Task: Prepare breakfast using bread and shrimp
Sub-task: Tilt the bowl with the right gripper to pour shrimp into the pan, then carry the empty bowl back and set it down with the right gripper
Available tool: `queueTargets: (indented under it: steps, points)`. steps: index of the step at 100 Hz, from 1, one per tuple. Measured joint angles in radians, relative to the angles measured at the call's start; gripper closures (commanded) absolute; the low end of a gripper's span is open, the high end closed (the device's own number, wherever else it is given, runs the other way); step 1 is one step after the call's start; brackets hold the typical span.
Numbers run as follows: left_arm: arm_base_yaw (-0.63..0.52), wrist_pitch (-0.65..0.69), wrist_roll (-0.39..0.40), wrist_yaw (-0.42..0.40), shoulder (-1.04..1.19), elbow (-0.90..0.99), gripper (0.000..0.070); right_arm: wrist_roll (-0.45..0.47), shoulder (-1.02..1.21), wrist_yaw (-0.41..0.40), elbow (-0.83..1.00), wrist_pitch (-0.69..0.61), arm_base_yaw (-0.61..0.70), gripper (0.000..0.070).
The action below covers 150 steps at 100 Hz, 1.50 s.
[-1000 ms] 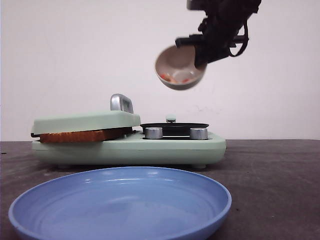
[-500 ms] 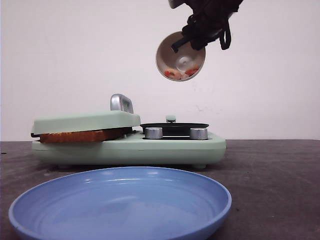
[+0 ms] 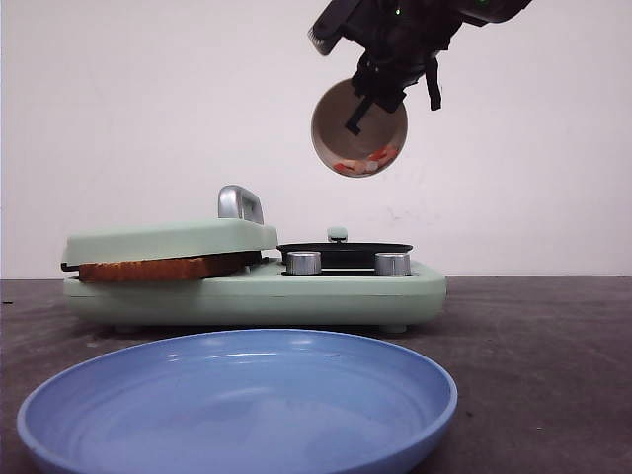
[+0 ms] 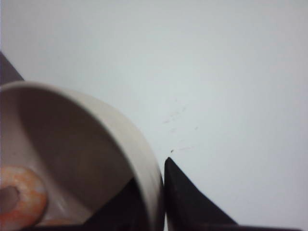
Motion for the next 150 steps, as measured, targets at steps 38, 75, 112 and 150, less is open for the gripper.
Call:
queueTargets:
  steps: [38,75,112,150]
  points:
    - [0.000,-0.004,0.000,0.000,0.000,0.000,0.0700,-0.193,0.082,0.007,0.000,0.144,0.014,0.0699]
    - [0.000,-0.041,0.008,0.000,0.000,0.000,0.0700,-0.378,0.096,0.002,0.000,0.283,0.030,0.0699]
    - [0.000,-0.034,0.008,0.000,0.000,0.000,0.0700,-0.181,0.059,0.099,0.000,0.079,0.016,0.0694]
    - [0.000,0.092,0.008,0.000,0.000,0.000,0.0700,0.713,-0.228,-0.107,0.017,-0.627,-0.302,0.0694]
